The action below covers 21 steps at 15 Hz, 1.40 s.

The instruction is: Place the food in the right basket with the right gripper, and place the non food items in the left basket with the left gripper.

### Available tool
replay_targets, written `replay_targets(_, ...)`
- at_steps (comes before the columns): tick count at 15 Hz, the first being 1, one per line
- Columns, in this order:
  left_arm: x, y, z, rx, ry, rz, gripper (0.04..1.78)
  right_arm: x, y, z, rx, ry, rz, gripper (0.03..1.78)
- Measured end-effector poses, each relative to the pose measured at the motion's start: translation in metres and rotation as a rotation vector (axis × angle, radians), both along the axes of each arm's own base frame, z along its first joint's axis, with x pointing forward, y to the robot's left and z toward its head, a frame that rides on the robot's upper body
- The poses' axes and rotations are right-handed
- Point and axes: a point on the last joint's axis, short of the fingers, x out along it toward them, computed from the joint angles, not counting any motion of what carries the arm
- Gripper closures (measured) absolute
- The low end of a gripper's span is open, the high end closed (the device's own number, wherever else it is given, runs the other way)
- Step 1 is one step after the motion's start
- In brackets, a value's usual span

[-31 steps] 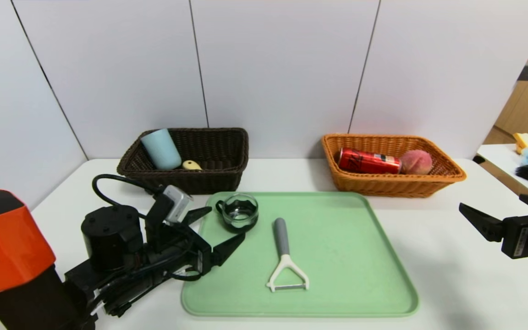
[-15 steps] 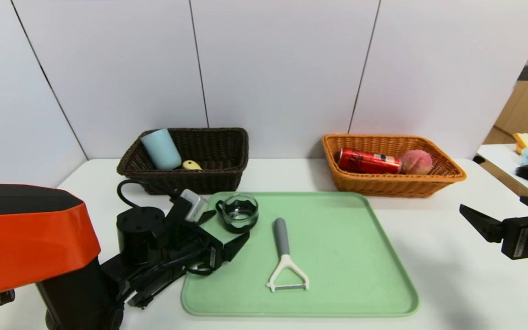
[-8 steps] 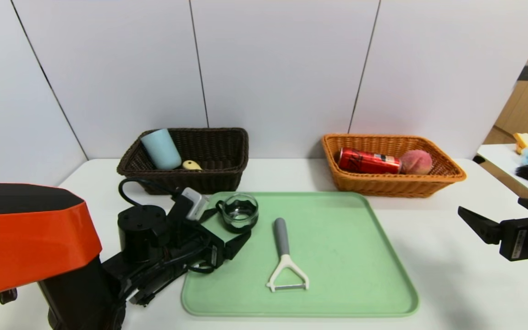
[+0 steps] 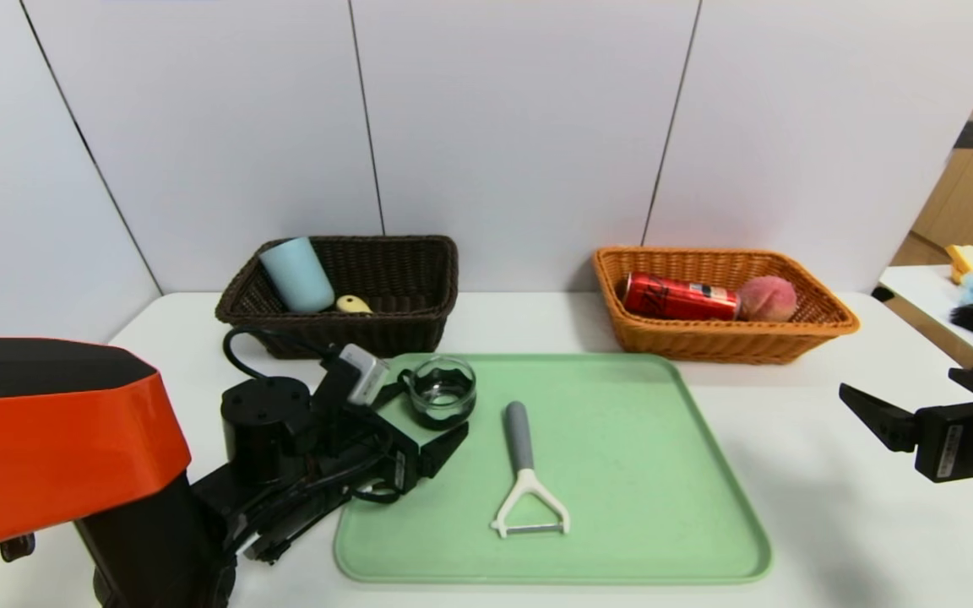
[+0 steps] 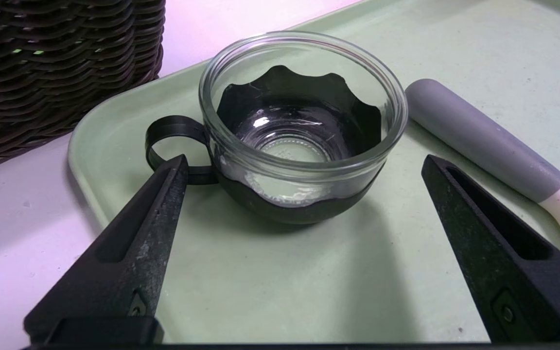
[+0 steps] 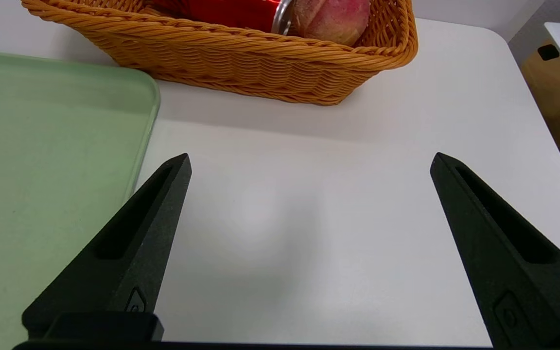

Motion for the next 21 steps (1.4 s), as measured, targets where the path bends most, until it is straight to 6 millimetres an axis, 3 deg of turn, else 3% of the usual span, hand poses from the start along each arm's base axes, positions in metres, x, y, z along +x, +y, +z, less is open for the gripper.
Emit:
replay_targets(19,0.022,-0.011,-0.009,-0.003,-0.025,0.006,0.13,-0.001,0.0,-0.003,0.0,0.01,-0.001,0.11)
replay_targets(21,0.022,-0.011,-0.009,-0.003,-0.025,0.008,0.47,-0.001,0.0,-0.003,0.0,0.008,-0.001,0.11)
